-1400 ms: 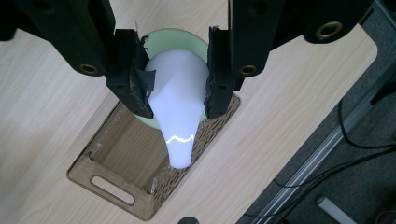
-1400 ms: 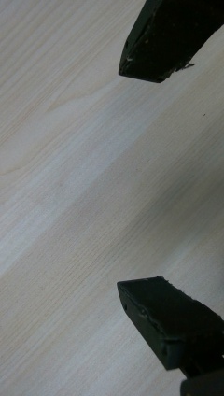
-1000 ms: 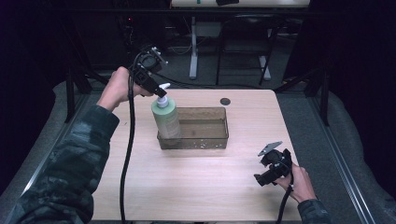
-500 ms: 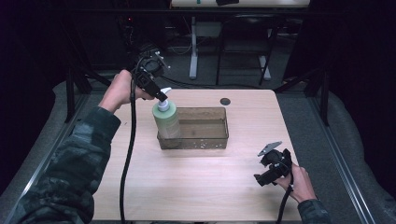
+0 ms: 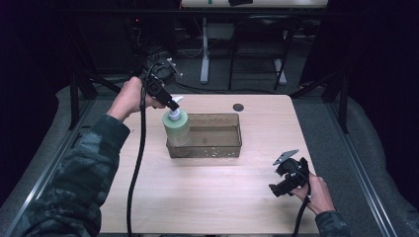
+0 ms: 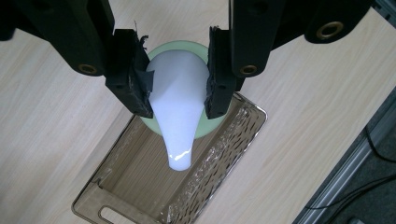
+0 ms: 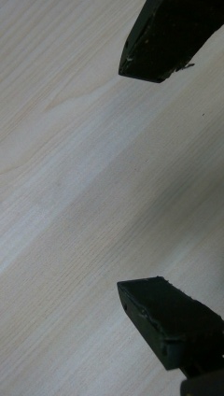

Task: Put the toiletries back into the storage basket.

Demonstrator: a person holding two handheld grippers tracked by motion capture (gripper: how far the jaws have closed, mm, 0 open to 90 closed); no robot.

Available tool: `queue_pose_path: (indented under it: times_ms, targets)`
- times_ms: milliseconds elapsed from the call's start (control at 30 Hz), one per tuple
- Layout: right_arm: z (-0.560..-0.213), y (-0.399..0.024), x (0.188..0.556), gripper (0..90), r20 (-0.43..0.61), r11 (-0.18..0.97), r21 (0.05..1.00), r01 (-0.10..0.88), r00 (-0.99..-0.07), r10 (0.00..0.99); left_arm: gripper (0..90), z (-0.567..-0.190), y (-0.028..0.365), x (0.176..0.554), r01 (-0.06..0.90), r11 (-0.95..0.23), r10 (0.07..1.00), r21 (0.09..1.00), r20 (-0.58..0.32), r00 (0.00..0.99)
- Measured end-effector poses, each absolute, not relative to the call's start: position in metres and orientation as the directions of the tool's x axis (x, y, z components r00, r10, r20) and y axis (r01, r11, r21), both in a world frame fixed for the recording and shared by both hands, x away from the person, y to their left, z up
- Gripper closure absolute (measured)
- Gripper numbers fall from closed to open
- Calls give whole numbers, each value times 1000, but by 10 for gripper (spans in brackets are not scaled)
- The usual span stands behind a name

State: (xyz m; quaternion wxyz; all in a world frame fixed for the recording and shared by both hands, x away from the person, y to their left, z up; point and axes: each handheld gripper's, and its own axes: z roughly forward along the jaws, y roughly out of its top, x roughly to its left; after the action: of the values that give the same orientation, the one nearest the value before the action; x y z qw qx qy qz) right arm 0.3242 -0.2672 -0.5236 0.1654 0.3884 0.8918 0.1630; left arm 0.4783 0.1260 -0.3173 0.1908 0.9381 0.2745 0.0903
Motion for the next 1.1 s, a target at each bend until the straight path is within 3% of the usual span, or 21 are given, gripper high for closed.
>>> queue_pose_path:
  times_ms: [300, 400, 533, 700, 1100]
  targets:
    - [-523, -267, 324, 0, -170, 644, 421, 638, -642, 747, 589, -315, 134, 475, 477, -743, 560, 469, 46, 827]
    - [-523, -266, 324, 0, -166, 642, 424, 639, -642, 748, 526, -314, 136, 472, 482, -727, 571, 488, 40, 820]
    - [-523, -267, 324, 0, -170, 645, 422, 637, -643, 747, 352, -312, 139, 465, 474, -701, 583, 533, 47, 811]
    - [-523, -268, 324, 0, -175, 647, 421, 635, -643, 745, 201, -310, 145, 454, 455, -686, 582, 567, 54, 811]
    - [-523, -268, 324, 0, -173, 644, 424, 637, -641, 748, 109, -332, 164, 426, 448, -664, 591, 599, 53, 805]
